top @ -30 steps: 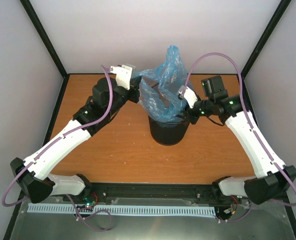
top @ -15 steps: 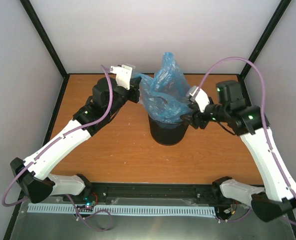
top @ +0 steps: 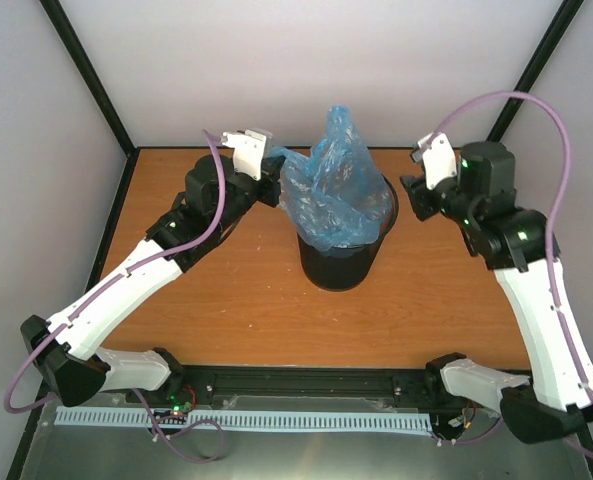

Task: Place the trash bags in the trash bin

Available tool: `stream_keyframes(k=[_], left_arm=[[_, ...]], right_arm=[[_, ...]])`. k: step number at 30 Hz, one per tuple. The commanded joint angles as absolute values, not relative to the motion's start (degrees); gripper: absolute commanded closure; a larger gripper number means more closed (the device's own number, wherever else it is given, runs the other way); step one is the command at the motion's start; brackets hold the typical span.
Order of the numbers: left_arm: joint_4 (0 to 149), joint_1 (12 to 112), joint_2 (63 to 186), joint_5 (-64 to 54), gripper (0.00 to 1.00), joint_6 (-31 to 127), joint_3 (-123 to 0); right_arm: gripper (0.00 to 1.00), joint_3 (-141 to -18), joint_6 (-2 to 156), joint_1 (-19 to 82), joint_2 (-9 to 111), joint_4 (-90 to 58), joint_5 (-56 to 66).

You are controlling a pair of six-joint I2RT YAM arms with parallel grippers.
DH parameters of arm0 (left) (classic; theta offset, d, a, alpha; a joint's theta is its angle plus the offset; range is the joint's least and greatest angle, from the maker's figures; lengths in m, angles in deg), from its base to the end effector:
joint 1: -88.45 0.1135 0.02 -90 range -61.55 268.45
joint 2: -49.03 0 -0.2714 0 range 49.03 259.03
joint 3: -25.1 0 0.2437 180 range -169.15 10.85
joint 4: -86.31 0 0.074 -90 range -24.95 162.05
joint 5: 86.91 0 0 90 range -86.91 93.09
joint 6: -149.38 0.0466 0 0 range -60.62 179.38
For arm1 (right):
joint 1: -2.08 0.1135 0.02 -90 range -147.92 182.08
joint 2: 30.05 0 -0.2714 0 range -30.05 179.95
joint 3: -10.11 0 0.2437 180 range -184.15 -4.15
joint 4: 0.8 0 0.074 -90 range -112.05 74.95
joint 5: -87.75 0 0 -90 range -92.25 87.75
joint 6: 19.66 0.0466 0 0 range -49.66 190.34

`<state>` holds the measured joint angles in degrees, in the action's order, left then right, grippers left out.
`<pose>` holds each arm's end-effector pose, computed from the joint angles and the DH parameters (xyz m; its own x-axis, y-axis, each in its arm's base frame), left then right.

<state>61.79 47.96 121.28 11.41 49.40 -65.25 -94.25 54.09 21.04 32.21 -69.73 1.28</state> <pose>0.2236 -0.1820 0.4343 -0.1761 -0.0751 -0.9815 0.5103 0.8457 -0.1563 0.1712 0.0619 0.4627 -0.3045 -0.3999 -0.8645 -0.4807 0.8481 -0.2230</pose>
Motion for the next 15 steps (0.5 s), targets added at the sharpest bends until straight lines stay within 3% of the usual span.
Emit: stream_keyframes(k=[1, 8, 15], left_arm=[[63.61, 48.46, 120.56, 9.35, 0.99, 48.98, -65.29], [63.52, 48.5, 121.02, 8.41, 0.99, 49.28, -65.36], [63.61, 48.5, 122.0, 8.36, 0.99, 49.15, -65.25]], right_arm=[[0.55, -95.69, 55.35, 20.71, 39.59, -60.05, -6.76], [0.54, -99.48, 53.24, 20.89, 52.46, -58.72, -2.05], [0.56, -96.18, 50.22, 23.95, 54.04, -62.73, 8.31]])
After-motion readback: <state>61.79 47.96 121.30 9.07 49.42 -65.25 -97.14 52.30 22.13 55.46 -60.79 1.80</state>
